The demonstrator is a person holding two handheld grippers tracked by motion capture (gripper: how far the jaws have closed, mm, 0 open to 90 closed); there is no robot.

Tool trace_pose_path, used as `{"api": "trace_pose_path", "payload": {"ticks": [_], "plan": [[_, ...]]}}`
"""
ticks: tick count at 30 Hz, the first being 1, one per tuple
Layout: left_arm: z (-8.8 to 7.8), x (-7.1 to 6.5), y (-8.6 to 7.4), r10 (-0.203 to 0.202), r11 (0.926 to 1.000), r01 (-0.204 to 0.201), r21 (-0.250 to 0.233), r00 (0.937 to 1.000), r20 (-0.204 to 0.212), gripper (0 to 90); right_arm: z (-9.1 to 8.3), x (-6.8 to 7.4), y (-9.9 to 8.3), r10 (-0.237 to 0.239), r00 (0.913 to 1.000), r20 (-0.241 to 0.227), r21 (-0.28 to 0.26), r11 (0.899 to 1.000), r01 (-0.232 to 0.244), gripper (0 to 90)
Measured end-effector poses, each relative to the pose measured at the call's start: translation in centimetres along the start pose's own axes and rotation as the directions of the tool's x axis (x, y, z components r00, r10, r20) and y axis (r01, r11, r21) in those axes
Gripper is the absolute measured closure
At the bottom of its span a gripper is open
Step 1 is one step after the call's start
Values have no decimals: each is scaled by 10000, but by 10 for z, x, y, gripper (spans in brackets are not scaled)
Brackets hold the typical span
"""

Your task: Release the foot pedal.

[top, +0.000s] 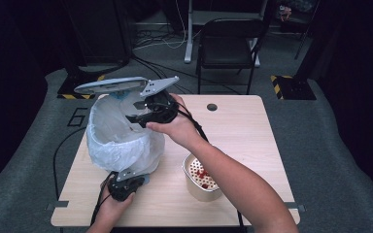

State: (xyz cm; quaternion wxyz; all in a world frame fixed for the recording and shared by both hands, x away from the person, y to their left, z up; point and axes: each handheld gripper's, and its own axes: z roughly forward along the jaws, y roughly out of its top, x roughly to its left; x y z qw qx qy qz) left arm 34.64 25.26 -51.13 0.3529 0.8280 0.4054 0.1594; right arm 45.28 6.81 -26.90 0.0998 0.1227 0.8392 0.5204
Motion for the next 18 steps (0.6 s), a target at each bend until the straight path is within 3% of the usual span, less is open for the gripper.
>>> {"api": "trace_pose_path", "payload": {"ticks": [3,4,5,13,18], "plan": [[0,0,0,18,10000,-18,5,10000,-28,900,5,1,0,44,10000,-45,10,10000,-44,491],[0,-3,-1,-366,9993,366,-69,9993,-12,900,7,1,0,49,10000,-59,45,10000,-49,491],[1,-3,-1,-411,9991,411,-78,9992,3,900,9,1,0,81,9999,-69,56,10000,-81,491],[1,-3,-1,-392,9992,392,-82,9992,0,900,22,2,-1,-23,10000,-7,185,9998,23,488],[1,-3,-1,-399,9992,399,-93,9992,14,900,31,0,-3,256,9997,-62,197,9995,-255,474]]}}
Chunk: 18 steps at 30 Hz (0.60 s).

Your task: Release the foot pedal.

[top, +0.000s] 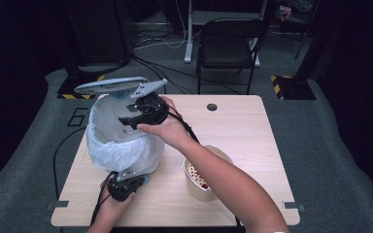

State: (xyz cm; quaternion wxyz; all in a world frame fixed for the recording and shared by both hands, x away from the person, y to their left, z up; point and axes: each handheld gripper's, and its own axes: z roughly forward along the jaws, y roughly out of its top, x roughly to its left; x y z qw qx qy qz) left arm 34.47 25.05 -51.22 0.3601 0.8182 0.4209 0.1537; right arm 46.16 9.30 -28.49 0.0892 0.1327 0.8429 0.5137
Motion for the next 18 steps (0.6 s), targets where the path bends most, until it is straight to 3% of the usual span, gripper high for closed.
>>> {"api": "trace_pose_path", "payload": {"ticks": [3,6,7,9,17,18], "plan": [[0,0,0,5,10000,-5,0,10000,2,900,5,1,-1,67,10000,-71,133,9999,-66,452],[0,0,0,7,10000,-7,-2,10000,12,900,9,3,-4,-6,10000,-9,88,10000,6,325],[0,0,0,5,10000,-5,-10,10000,16,900,9,4,-4,81,10000,-25,76,9999,-81,245],[0,0,0,10,10000,-10,-4,10000,15,900,8,4,-4,205,9996,191,12,9998,-205,191],[0,1,0,186,9998,-186,26,9998,41,900,-6,3,-4,406,9991,117,-315,9987,-402,164],[4,-4,0,-583,9966,591,-581,9982,153,900,-9,3,-4,382,9992,134,-316,9988,-378,168]]}}
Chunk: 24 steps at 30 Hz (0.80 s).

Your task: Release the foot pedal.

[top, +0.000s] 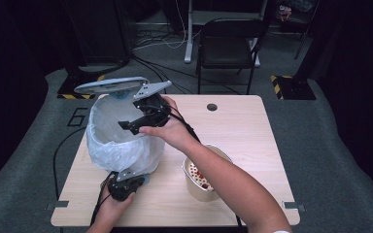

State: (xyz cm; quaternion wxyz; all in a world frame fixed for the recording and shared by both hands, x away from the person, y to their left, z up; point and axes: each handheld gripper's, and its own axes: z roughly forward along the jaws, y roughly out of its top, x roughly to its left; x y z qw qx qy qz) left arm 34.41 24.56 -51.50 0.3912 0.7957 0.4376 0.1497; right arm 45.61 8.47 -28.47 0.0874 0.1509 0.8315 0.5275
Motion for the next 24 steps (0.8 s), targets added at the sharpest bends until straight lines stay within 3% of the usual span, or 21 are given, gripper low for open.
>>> {"api": "trace_pose_path", "payload": {"ticks": [3,4,7,11,24], "plan": [[-1,2,0,254,9997,-254,26,9997,52,900,-11,-2,-2,-78,10000,-5,-23,10000,78,203],[0,1,0,89,10000,-89,-28,9999,73,900,-14,-3,-3,-128,9999,-11,-59,9999,127,216],[-2,3,-1,208,9997,-208,160,9998,9,900,-28,-5,-8,-171,9999,-4,-125,9998,171,232],[-1,2,-1,68,9999,-68,79,10000,-3,900,-48,-6,-17,-228,9997,34,-39,9997,228,255],[-2,2,0,114,9998,-114,166,9999,-39,900,-88,-19,-43,76,9971,761,-131,9999,-66,271]]}}
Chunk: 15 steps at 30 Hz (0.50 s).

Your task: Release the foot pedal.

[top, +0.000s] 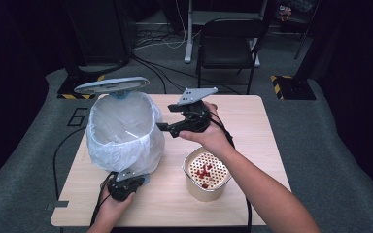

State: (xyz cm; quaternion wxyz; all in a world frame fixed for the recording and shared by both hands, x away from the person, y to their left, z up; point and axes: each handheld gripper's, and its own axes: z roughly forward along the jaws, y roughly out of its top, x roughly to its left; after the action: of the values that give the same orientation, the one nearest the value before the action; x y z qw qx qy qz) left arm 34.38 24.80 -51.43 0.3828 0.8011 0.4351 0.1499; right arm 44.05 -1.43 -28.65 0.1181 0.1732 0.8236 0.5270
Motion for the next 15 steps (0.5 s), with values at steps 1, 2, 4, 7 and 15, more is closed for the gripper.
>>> {"api": "trace_pose_path", "payload": {"ticks": [1,2,4,7,15], "plan": [[0,0,0,-4,10000,4,11,10000,-16,900,-2,-1,-1,47,10000,30,-19,10000,-47,273],[0,0,0,-5,10000,5,5,10000,-23,900,-6,-3,-4,110,9999,131,-36,9999,-110,274],[0,0,0,2,10000,-2,24,10000,-23,900,-12,-5,-8,154,9994,325,-37,9999,-153,276],[0,0,0,10,10000,-10,27,10000,-18,900,-21,-9,-14,219,9984,528,-119,9997,-213,284],[-1,0,1,100,9998,-100,152,9999,-32,900,-44,-17,-33,437,9933,1068,-137,9990,-424,294]]}}
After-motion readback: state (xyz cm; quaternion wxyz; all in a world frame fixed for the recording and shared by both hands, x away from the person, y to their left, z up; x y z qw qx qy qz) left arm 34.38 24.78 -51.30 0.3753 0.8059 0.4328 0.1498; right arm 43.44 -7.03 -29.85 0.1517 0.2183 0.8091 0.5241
